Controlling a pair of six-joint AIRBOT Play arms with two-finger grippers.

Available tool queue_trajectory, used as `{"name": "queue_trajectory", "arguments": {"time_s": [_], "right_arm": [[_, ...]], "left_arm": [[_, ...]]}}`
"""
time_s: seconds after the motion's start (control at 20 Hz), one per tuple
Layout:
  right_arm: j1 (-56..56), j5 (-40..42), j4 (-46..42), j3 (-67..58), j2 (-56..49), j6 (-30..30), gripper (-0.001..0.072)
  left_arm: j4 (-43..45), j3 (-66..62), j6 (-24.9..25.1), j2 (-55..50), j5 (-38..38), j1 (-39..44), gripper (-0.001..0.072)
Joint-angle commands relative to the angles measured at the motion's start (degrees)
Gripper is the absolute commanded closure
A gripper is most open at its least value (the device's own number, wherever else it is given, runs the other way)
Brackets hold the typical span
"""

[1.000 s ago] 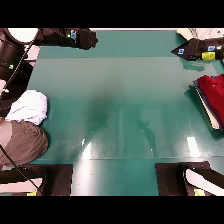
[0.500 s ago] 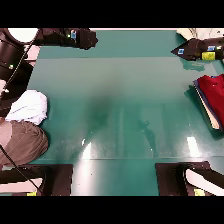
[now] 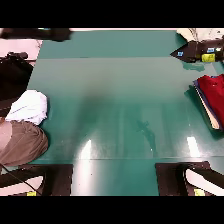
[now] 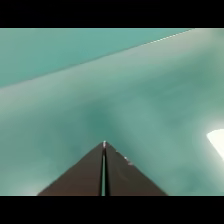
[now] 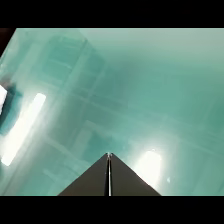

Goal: Fold the shirts.

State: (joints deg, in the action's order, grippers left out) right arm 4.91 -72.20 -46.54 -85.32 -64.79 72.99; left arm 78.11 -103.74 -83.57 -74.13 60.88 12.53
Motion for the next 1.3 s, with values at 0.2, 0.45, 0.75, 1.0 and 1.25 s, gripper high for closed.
{"name": "queue_trajectory", "arguments": {"time_s": [0.2, 0.45, 0.75, 1.0, 1.25], "right_arm": [[-0.07, 0.11, 0.02, -0.04, 0.02, 0.00, 0.0694], [-0.07, -0.46, 0.02, -0.04, 0.02, 0.02, 0.0694], [-0.07, -0.39, 0.02, -0.04, 0.02, 0.00, 0.0694], [-0.07, 0.76, 0.07, -0.07, 0.02, 0.02, 0.0694], [-0.07, 7.93, 5.42, -0.09, 1.88, 0.00, 0.0694]], "left_arm": [[21.77, 14.05, -5.77, 2.27, 17.73, -19.23, 0.0003], [22.08, 37.00, -6.03, 2.10, -0.24, -25.35, -0.0002], [22.34, 46.66, -5.99, -1.49, -11.19, -27.56, -0.0001], [22.18, 42.99, -6.05, 0.79, -9.16, -27.56, 0.0554], [21.11, 27.69, -5.68, 12.41, -8.94, -26.01, 0.0679]]}}
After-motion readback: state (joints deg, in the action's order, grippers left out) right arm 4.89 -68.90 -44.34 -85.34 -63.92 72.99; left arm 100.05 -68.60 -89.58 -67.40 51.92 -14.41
